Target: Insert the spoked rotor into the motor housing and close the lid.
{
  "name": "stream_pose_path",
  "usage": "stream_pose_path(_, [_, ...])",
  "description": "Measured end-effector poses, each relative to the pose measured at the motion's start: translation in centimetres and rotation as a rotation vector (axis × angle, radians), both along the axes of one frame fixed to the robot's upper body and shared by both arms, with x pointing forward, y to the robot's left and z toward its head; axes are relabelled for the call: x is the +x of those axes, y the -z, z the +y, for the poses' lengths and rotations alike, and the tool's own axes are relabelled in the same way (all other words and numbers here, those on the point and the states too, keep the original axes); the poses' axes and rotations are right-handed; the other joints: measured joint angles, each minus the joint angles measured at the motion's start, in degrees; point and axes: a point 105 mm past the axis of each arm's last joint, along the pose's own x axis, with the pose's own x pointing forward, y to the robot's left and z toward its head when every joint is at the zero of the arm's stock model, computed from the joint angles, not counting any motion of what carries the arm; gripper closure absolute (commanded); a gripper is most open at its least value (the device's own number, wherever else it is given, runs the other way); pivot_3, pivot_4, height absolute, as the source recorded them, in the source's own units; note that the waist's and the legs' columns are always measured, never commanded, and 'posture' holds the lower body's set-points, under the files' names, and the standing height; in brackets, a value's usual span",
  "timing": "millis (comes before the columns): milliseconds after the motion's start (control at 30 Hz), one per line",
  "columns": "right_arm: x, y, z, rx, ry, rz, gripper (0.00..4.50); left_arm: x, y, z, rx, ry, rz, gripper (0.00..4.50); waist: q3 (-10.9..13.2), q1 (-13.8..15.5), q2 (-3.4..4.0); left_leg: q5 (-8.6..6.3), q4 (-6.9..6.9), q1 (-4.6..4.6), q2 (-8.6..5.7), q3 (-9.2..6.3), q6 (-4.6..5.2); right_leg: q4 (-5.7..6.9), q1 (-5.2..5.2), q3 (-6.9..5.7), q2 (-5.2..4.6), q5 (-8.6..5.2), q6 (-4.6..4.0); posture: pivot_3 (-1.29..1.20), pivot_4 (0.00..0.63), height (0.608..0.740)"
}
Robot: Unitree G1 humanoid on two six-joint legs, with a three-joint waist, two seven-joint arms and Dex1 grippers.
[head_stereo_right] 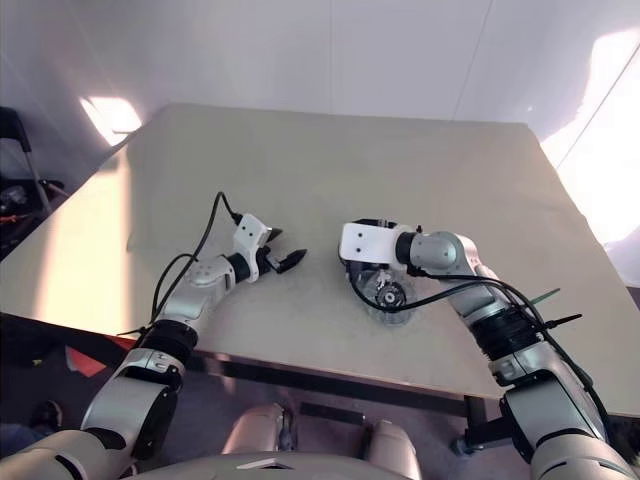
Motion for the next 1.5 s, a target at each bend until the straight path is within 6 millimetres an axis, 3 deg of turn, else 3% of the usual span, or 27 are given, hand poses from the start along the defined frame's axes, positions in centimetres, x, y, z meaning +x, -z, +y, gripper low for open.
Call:
stream_pose_path(200, [0.0, 0.4, -0.7, -0.004, 0.026, 0.031, 4.49, 0.0, 0.0, 0.0, 0.0, 0.001, 0.0, 0.0, 0.0, -0.1, 0.0, -0.01, -0.02, 0.0, 0.03, 0.0, 0.01, 0.0, -0.06, -0.01, 0.01, 0.0, 0.0, 0.0, 0.0, 0.74])
stream_pose_path(900, [0.3, 0.0, -1.3, 0.027, 0.071, 0.05, 4.49, 0.0, 0.0, 0.0, 0.0, -0.006, -0.002, 0.0, 0.0, -0.1, -0.02, -0.02, -0.03, -0.02, 0.02, 0.0, 0.02, -0.01, -0.08, -0.01, 0.01, 0.0, 0.0, 0.0, 0.0, 0.74])
stream_pose_path(1200, [-2.5, 0.8, 0.4, 0.063, 0.029, 0.104, 4.49, 0.1, 0.1, 0.1, 0.001, -0.01, 0.002, 0.0, 0.0, -0.1, -0.02, -0.02, -0.07, -0.12, 0.02, 0.01, 0.04, -0.04, -0.19, 0.0, 0.01, -0.01, 0.01, 0.0, 0.0, 0.74])
stream_pose_path(1500, [-2.3, 0.2, 0.7, 0.072, 0.034, 0.089, 4.49, 0.1, 0.1, 0.1, 0.001, -0.011, 0.001, 0.0, 0.0, -0.1, -0.02, -0.02, -0.08, -0.1, 0.02, 0.01, 0.02, -0.04, -0.19, 0.0, 0.01, -0.01, 0.01, 0.0, 0.0, 0.74])
